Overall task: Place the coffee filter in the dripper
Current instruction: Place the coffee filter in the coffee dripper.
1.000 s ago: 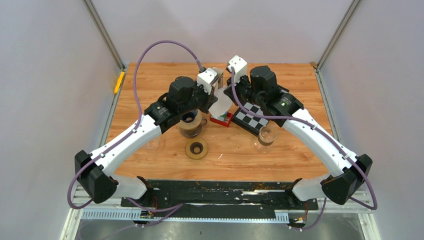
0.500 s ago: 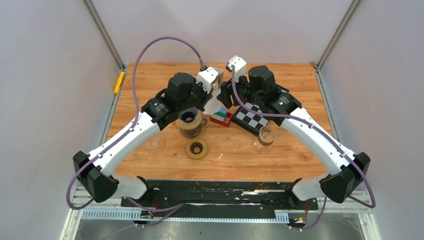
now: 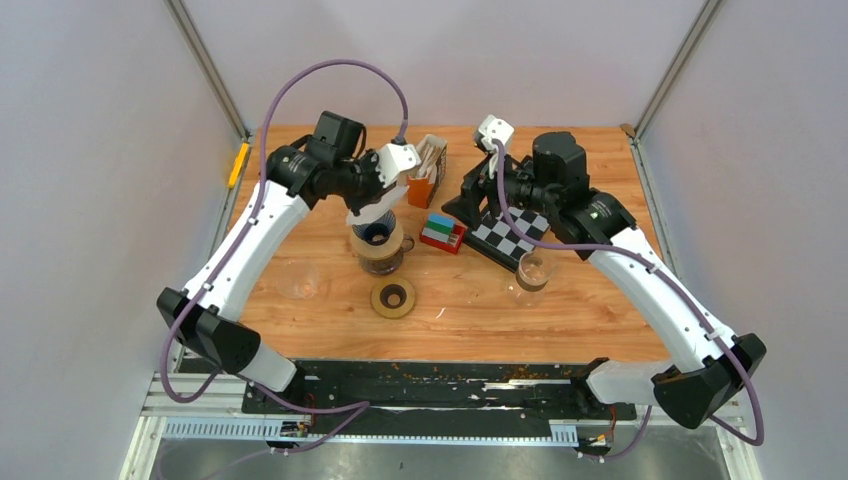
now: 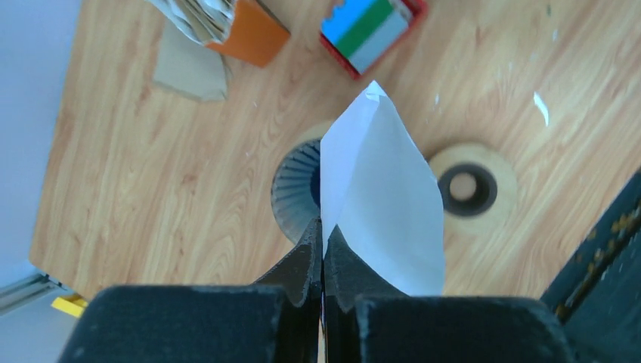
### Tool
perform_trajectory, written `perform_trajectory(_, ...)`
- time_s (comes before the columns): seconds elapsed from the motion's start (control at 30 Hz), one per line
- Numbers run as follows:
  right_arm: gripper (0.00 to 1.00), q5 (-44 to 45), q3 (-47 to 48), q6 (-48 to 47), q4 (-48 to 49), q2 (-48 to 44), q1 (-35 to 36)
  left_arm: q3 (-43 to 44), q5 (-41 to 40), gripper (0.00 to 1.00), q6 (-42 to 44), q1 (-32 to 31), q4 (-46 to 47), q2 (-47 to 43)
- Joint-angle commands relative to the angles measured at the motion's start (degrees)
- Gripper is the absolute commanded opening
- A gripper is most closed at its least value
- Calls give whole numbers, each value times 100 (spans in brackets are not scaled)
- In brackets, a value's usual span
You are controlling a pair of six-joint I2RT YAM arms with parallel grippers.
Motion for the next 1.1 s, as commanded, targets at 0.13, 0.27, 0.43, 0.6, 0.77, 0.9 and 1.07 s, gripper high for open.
perform_trajectory(0.13, 77, -412, -186, -318, 203, -208, -115, 724, -52, 0, 2014, 104, -1959, 701)
perform_trajectory(0.27, 76, -404, -302, -345, 250, -251, -158, 1124, -99, 0, 2486, 107, -2332, 1095)
perform_trajectory(0.43, 76, -412, -418, -351, 318, -283, -216, 1453, -140, 0, 2852, 107, -2519, 1567)
perform_trajectory(0.6, 76, -408, -478, -366, 343, -297, -250, 1672, -317, 0, 3250, 107, -2634, 1927)
perform_trajectory(0.77, 76, -444, -530, -342, 388, -292, -313, 1847, -368, 0, 3439, 109, -2629, 2168)
perform_trajectory(0.9, 76, -561, -569, -290, 436, -318, -384, 1820, -341, 0, 3492, 107, -2651, 2303)
perform_trajectory(1.07, 76, -617, -623, -231, 489, -355, -477, 1749, -231, 4, 3444, 107, -2614, 2312)
